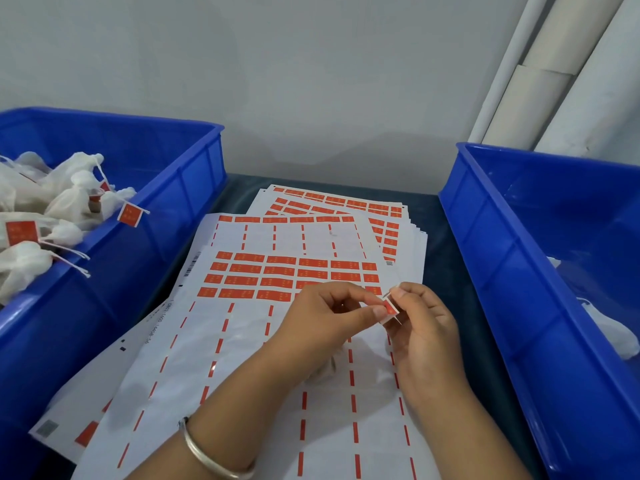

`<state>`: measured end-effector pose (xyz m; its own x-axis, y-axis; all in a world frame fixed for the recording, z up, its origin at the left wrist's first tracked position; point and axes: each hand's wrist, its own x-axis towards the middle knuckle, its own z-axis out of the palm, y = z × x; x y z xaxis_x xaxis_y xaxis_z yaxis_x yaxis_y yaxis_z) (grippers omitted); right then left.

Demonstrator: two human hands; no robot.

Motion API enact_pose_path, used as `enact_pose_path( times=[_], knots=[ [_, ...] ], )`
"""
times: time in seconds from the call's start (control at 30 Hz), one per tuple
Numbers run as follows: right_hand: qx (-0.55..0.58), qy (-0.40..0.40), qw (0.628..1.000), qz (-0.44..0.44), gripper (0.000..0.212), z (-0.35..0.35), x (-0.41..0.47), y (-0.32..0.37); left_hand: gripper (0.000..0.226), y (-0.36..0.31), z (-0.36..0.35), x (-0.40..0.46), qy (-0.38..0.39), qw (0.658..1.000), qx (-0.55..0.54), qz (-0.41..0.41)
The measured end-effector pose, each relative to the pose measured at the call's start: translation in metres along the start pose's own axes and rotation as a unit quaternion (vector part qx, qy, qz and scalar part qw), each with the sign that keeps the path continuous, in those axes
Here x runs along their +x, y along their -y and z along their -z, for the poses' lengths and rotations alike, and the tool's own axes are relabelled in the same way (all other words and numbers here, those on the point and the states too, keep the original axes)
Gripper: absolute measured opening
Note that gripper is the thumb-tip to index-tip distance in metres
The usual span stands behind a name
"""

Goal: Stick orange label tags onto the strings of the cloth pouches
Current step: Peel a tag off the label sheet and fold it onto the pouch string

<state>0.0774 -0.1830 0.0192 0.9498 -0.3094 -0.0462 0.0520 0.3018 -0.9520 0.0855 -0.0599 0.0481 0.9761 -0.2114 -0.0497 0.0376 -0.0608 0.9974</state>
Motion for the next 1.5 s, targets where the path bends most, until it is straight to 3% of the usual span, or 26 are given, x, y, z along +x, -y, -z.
enact_pose_path(
  times=[0.23, 0.4, 0.77, 0.9, 0.97, 1.5],
  knots=[
    [0.013, -0.014, 1.0, -0.019, 0.014, -0.001, 0.001, 0.0, 0.024, 0.007, 0.0, 0.002, -0.004, 0.996, 0.075, -0.053],
    [0.038, 0.016, 0.999, -0.032, 0.019, -0.001, 0.0, 0.001, 0.022, 0.012, -0.001, 0.004, -0.034, 0.99, 0.115, -0.074],
    [0.005, 0.053, 0.998, -0.02, 0.022, -0.001, 0.002, -0.002, 0.023, 0.019, 0.002, 0.01, -0.055, 0.987, 0.111, -0.104],
    [-0.013, 0.056, 0.998, -0.004, 0.036, -0.002, 0.002, -0.003, 0.015, 0.02, 0.002, 0.012, -0.098, 0.991, 0.062, -0.068],
    [-0.045, 0.047, 0.998, 0.005, 0.032, -0.003, 0.003, -0.005, 0.009, 0.02, 0.002, 0.014, -0.12, 0.989, 0.067, -0.055],
    [-0.033, 0.06, 0.998, -0.014, 0.027, -0.002, 0.002, -0.011, 0.015, 0.024, 0.004, 0.015, -0.071, 0.99, 0.096, -0.07]
  ],
)
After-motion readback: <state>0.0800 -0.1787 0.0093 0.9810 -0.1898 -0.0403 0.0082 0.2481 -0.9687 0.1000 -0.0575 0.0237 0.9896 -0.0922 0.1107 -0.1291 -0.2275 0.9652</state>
